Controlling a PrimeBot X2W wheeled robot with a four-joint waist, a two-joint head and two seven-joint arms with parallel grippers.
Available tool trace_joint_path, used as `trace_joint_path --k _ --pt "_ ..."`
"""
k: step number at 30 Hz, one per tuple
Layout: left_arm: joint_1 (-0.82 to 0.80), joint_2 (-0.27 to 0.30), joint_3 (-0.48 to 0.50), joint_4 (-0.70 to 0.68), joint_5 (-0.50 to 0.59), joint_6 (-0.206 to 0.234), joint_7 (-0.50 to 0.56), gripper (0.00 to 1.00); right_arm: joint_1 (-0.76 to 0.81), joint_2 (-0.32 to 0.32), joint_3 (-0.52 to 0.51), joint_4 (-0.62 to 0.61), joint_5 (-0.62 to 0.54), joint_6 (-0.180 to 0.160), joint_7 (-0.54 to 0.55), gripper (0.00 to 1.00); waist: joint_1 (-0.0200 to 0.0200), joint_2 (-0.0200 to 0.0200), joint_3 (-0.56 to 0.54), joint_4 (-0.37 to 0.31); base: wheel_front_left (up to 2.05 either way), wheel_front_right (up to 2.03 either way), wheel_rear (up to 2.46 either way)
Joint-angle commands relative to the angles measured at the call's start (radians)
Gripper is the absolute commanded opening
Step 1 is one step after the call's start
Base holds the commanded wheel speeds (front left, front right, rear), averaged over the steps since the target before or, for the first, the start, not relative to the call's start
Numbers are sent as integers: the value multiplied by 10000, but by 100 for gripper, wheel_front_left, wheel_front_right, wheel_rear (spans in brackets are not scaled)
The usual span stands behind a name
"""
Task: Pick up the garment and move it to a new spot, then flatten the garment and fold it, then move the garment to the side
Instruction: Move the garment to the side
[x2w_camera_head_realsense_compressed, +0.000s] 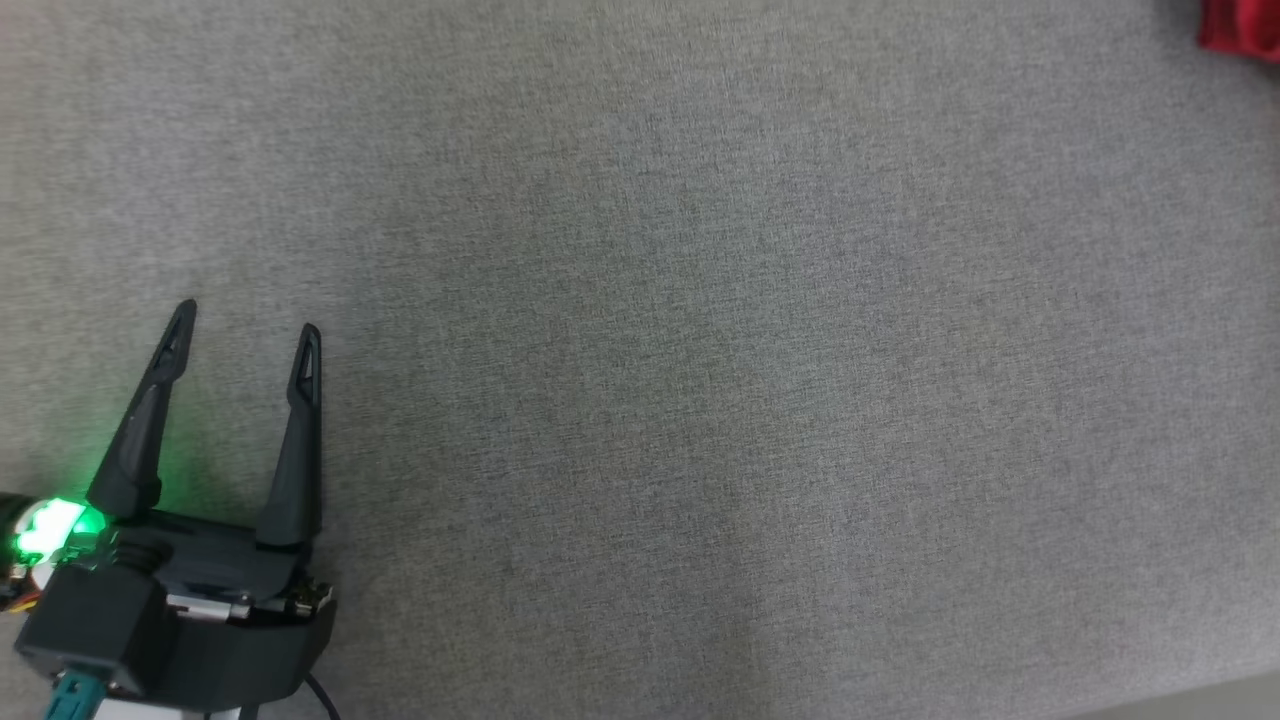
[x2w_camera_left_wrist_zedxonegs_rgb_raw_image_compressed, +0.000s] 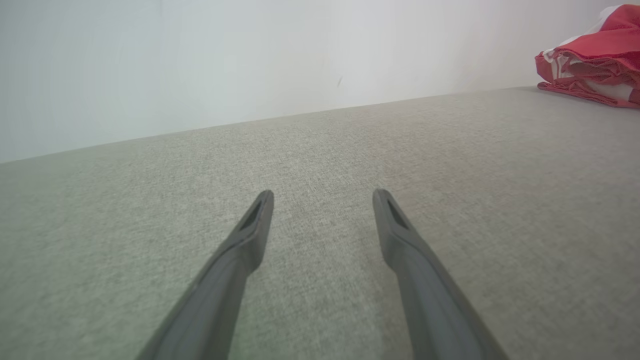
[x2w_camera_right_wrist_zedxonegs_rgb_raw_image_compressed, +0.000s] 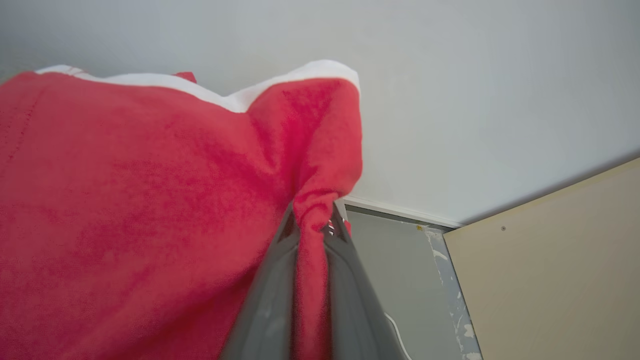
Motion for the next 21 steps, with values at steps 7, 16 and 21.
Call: trace_joint_path --k 7,16,21 --pt "-203 -38 -276 -106 33 5 -5 100 -219 -304 -497 7 -868 -34 393 0 1 1 434 -145 0 0 0" --pt "-178 -13 -145 -196 -1 8 19 100 -47 -168 -1205 -91 -1699 -34 749 100 1 1 558 -60 0 0 0" --pt "-127 -15 11 -89 -34 41 19 100 194 173 -1764 -455 -2354 -34 907 100 1 1 407 -74 0 0 0"
